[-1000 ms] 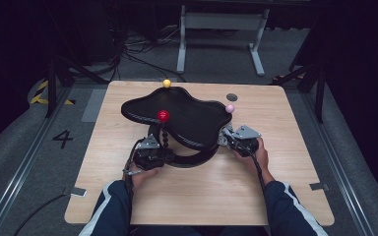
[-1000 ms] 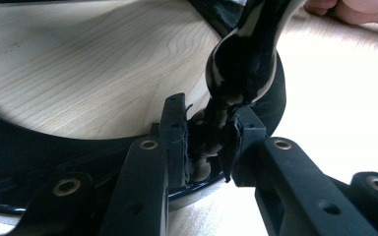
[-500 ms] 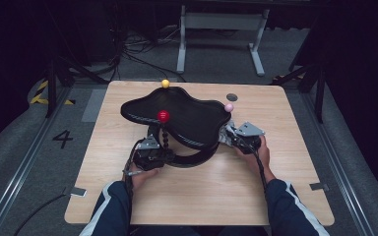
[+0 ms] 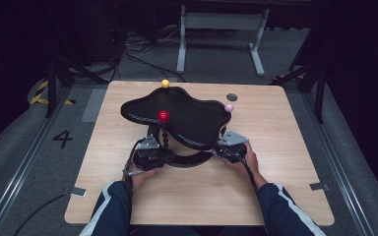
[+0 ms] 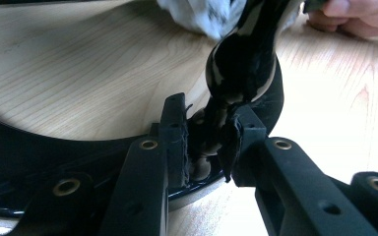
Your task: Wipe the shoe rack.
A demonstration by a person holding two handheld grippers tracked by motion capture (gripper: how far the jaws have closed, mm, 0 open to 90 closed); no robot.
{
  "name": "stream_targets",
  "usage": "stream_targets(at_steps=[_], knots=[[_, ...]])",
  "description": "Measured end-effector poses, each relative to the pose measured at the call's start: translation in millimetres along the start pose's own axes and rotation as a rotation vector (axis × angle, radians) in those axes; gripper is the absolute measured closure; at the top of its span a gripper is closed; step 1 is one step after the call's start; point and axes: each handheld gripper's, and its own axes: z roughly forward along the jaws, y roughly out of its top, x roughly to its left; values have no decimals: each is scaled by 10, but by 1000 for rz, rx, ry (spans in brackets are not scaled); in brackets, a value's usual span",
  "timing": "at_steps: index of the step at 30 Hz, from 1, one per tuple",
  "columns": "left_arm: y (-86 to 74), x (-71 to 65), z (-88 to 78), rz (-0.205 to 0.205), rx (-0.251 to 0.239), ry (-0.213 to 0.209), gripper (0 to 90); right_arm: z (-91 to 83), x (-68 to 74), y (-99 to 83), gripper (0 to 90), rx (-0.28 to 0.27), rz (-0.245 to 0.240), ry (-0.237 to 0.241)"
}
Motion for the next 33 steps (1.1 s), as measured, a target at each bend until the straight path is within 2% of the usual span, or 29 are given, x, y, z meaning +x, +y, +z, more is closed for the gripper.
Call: stream_targets(at_steps=[1, 9, 15, 17, 20, 23, 24, 26, 31, 33], knots=[[-1, -1, 0, -1, 0, 0, 732, -2, 48, 21, 787, 1, -19, 8], [0, 0, 1, 0, -1, 0, 732, 13, 370, 128, 785, -22, -44, 93], [2, -1, -1, 1, 3, 2, 732, 23, 581, 208, 784, -31, -75, 129], [0, 0, 3, -1, -1, -1, 732, 26, 608, 223, 783, -39, -96, 132], [0, 0, 2, -1, -1, -1, 732, 25, 599, 222, 781, -36, -103, 130], [2, 1, 0, 1, 2, 1, 733, 25, 549, 197, 781, -28, -97, 107], [0, 1, 2, 0, -1, -1, 732, 23, 514, 185, 781, -26, -91, 104], [2, 1, 0, 0, 2, 1, 732, 22, 441, 160, 781, -15, -91, 68], [2, 1, 0, 0, 3, 0, 732, 4, 185, 58, 780, -7, -35, 10], [1, 2, -1, -2, 4, -1, 732, -3, 110, 33, 780, -1, -12, 3]])
